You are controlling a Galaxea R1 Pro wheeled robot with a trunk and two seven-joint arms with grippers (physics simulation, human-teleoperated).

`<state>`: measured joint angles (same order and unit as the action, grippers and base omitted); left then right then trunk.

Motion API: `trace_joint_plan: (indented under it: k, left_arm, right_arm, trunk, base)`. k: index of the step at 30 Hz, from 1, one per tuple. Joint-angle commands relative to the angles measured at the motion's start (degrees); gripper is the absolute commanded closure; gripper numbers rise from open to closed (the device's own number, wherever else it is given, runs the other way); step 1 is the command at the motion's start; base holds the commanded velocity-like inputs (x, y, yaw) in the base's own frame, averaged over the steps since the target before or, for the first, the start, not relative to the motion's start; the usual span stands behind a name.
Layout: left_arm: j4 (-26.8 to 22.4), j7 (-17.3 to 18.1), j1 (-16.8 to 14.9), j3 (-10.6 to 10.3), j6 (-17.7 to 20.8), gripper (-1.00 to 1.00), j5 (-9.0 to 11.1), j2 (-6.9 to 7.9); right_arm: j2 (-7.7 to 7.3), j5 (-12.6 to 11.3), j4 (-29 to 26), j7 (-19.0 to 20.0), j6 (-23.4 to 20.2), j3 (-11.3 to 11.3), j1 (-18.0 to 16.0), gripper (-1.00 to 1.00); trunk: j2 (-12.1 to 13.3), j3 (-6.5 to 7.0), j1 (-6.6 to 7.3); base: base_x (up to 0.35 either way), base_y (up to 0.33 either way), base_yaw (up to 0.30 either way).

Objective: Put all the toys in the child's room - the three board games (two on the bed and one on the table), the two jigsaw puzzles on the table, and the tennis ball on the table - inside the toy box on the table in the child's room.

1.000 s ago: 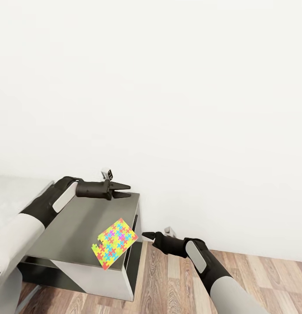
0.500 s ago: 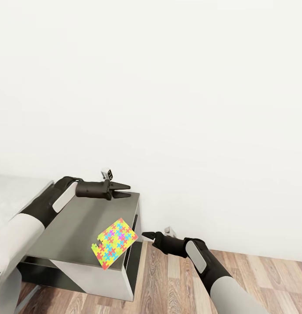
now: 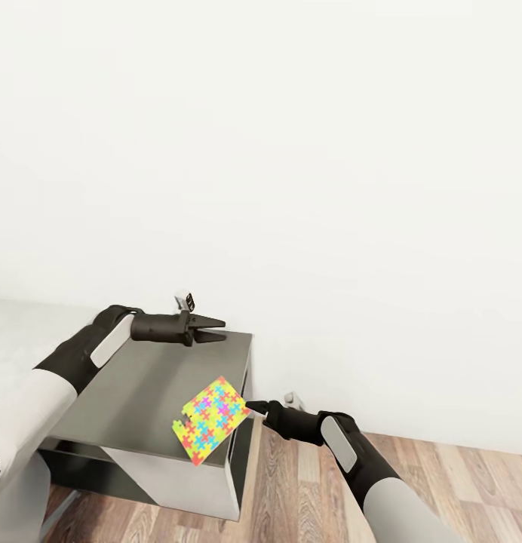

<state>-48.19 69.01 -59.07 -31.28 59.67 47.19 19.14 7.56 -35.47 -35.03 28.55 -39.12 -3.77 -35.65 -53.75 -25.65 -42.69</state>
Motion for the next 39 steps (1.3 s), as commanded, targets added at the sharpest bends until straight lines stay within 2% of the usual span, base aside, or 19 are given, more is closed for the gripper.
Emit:
trace_joint_plan:
  k: [1,17,22,34,39]
  left_arm:
    - [0.02,0.16,-0.08,-0.19,0.33,-1.0,0.18,0.05]
    - [0.02,0.16,-0.08,-0.18,0.33,-1.0,0.1,-0.08]
    - [0.02,0.16,-0.08,-0.18,0.33,-1.0,0.1,-0.14]
    - [0.02,0.16,-0.08,-0.1,0.33,-1.0,0.15,-0.16]
    - [0.02,0.16,-0.08,-0.1,0.33,-1.0,0.11,-0.16]
  right_arm:
    - [0.0,-0.13,-0.03,0.01,-0.25,-0.01,-0.03,-1.0]
    - [-0.04,-0.13,-0.03,0.05,-0.26,-0.01,-0.03,-1.0]
    - [-0.12,-0.13,-0.03,0.09,-0.26,-0.01,-0.03,-1.0]
    - [-0.55,-0.13,-0.03,0.21,-0.2,-0.01,-0.03,-1.0]
    - [-0.41,-0.09,-0.03,0.26,-0.13,-0.01,-0.03,-1.0]
  trunk:
    - [-0.05,-0.06,-0.01]
    - [-0.05,-0.06,-0.01]
    - [-2.05,-0.96,-1.1]
    - [-2.05,-0.96,-1.1]
    - [-4.06,-1.86,-2.2]
  base:
    - [0.007,0.044,0.021]
    - [0.021,0.053,0.004]
    - [0.0,0.001,0.0]
    - [0.0,0.0,0.0]
    - [0.0,0.0,0.0]
